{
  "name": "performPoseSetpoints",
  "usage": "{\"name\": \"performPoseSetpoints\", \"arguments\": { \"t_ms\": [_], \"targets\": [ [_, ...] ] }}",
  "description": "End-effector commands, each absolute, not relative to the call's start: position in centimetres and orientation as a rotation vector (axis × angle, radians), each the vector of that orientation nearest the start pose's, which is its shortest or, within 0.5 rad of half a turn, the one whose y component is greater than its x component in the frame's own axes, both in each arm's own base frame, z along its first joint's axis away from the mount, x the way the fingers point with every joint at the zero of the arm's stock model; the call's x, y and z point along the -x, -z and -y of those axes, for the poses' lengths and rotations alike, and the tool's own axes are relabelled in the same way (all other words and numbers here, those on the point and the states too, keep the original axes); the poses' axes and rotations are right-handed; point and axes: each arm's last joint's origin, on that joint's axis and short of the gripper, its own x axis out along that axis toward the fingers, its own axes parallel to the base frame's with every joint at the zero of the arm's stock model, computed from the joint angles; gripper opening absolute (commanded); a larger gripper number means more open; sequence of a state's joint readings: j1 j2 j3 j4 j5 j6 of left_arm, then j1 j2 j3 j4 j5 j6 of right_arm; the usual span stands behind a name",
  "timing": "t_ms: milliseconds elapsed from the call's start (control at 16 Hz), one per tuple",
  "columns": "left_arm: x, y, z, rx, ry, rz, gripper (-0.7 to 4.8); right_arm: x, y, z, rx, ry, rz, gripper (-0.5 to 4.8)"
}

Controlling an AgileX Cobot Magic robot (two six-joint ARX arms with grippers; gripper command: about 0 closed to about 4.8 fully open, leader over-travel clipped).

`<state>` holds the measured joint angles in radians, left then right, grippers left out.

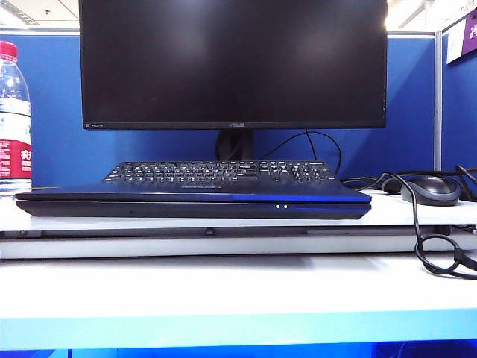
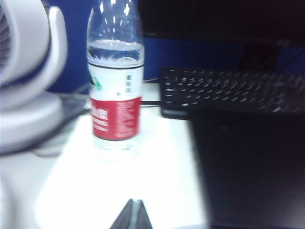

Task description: Open the lid of the black laptop.

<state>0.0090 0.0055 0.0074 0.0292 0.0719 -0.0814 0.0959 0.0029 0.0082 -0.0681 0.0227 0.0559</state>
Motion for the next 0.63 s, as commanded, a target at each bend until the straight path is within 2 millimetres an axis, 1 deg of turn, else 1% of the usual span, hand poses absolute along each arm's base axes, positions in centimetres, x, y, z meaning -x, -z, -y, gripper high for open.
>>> {"name": "performPoseSetpoints", "arguments": {
  "t_ms": [63,125,188,313,376,502,564,627],
  "targets": [
    [-9.67,-17.03,0.51,0.196,0.204,0.030,-0.05,-9.67,-16.21,-1.15,-0.060,-0.170,-0.032,-0.01],
    [-9.65,-17.07,0.60,0.194,0.237,0.031,-0.05,-9.63,-16.26,-1.34,-0.061,-0.238,-0.029,-0.01],
    [-9.64,-17.18,0.62,0.190,0.244,0.043,-0.05,-9.61,-16.27,-1.43,-0.060,-0.269,-0.029,-0.01],
    [-9.62,-17.44,0.62,0.183,0.246,0.070,-0.05,-9.59,-16.27,-1.50,-0.083,-0.295,-0.033,-0.01],
    [-9.60,-17.64,0.62,0.205,0.251,0.087,-0.05,-9.57,-16.27,-1.57,-0.147,-0.318,-0.044,-0.01],
    [-9.56,-17.80,0.69,0.366,0.287,0.077,-0.05,-9.51,-16.28,-1.74,-0.391,-0.372,-0.095,-0.01],
    [-9.55,-17.80,0.73,0.471,0.305,0.059,-0.04,-9.49,-16.30,-1.78,-0.486,-0.386,-0.116,-0.01],
    [-9.53,-17.72,0.83,0.516,0.339,0.035,-0.05,-9.45,-16.35,-1.88,-0.558,-0.418,-0.135,-0.01]
  ]
}}
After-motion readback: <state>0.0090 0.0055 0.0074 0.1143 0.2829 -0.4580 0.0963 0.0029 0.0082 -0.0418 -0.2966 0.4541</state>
